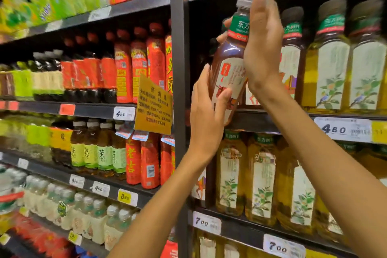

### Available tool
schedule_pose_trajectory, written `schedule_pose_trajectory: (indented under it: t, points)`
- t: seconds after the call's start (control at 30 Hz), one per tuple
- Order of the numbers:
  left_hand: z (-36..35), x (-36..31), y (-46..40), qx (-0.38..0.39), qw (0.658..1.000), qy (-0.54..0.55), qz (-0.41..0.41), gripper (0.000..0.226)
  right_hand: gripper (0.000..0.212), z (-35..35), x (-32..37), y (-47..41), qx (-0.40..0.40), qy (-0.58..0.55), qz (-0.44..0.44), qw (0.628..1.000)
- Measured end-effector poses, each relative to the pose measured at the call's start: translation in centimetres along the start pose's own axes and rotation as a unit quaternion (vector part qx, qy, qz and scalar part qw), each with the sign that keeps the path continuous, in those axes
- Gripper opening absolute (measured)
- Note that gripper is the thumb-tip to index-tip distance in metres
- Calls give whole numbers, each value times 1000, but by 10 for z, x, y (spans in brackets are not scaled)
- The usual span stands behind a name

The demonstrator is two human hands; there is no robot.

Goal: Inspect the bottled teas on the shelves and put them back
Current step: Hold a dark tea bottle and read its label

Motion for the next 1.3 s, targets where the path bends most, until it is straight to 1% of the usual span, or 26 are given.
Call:
schedule_pose_trajectory:
  t: [0.1,0.2,0.27,0.37,0.5,0.57,0.7,0.77,0.83,0.93,1.0,1.1,1.13,1.17,1.23,1.27,1.3]
  points:
    - [-4,13,-12,-8,1000,-23,-12,59,26,-9,-17,-6,34,-20,-23,999]
    - [-5,23,-21,-8,997,-57,-43,58,20,-15,-24,-8,40,-38,-25,998]
    - [-6,27,-26,-9,995,-77,-59,62,18,-21,-27,-9,42,-34,-18,998]
    - [-6,30,-27,-14,991,-107,-83,69,20,-33,-30,-11,62,-1,-5,998]
    - [-9,36,-21,-1,986,-133,-104,83,25,-49,-35,-13,94,55,8,994]
    - [-7,38,-19,-12,983,-148,-107,84,28,-55,-37,-14,95,74,25,992]
    - [-7,35,-16,-25,980,-172,-102,82,29,-60,-40,-16,72,92,58,991]
    - [-9,28,-14,-48,967,-217,-126,77,29,-60,-43,-19,59,109,62,990]
    - [-13,25,-14,-71,945,-285,-146,75,29,-60,-47,-23,56,137,67,987]
    - [-11,28,-18,-107,883,-424,-168,76,29,-62,-55,-28,71,163,59,982]
    - [-9,31,-21,-111,863,-462,-173,76,31,-66,-62,-30,93,198,53,974]
    - [-10,34,-20,-120,844,-493,-174,79,39,-68,-67,-29,122,239,56,962]
    - [-9,35,-20,-129,840,-497,-172,79,42,-66,-66,-30,123,255,71,956]
    - [-6,37,-20,-137,839,-500,-167,78,47,-63,-64,-30,122,290,99,944]
    - [-1,40,-23,-145,832,-512,-159,74,57,-61,-63,-26,130,381,168,900]
    - [1,42,-24,-145,828,-518,-157,73,60,-61,-65,-24,140,407,186,883]
    - [1,43,-25,-142,825,-523,-156,73,62,-60,-67,-23,148,417,188,877]
Point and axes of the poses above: each hand's wrist, its own y-axis away from the middle knuckle, its own z-axis out of the back of the hand, x = y × z, the point moved 8 cm from there along -y, towards the middle knuckle, and after that the axes turned 9 degrees about -x, right-handed, at the moved point
